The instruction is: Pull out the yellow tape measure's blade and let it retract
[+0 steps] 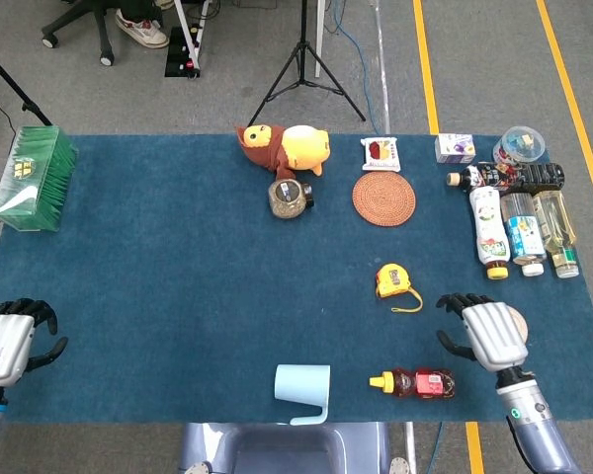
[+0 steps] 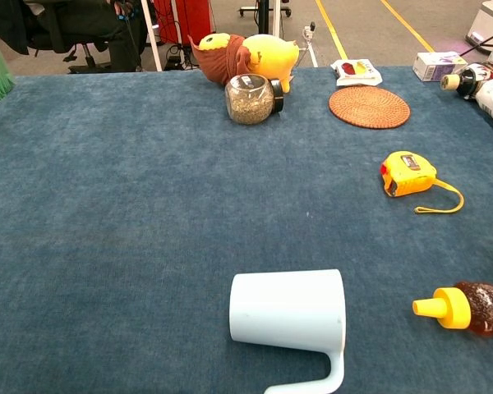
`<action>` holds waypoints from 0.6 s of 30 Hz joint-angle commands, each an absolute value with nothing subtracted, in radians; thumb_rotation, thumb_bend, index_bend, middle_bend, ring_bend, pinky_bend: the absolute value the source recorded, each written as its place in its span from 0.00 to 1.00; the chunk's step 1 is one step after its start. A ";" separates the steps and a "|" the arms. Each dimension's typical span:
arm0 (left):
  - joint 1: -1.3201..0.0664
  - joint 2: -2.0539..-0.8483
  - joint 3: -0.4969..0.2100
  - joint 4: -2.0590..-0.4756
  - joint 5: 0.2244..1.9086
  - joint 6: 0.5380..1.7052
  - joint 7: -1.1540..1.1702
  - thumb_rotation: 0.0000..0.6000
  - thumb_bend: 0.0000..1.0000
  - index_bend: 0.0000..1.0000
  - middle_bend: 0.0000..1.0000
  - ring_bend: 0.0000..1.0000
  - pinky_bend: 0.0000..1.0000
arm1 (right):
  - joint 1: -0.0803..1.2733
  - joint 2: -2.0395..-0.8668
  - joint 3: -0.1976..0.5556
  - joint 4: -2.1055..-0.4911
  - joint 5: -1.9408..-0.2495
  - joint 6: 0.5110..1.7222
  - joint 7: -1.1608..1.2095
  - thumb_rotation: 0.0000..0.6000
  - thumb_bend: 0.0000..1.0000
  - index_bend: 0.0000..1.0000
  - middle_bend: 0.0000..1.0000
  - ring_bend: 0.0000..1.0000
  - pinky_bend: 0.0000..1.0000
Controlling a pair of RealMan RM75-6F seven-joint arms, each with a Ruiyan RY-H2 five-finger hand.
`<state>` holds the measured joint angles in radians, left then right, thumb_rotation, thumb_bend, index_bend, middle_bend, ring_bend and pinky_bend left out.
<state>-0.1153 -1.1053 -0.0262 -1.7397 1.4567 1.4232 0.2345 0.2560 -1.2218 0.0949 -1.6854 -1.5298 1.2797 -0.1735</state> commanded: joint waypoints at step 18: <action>-0.130 -1.104 -0.033 -1.747 1.445 1.408 0.245 1.00 0.25 0.60 0.46 0.33 0.33 | 0.453 -1.320 0.165 -1.648 -1.423 1.051 -0.209 0.86 0.31 0.22 0.33 0.36 0.40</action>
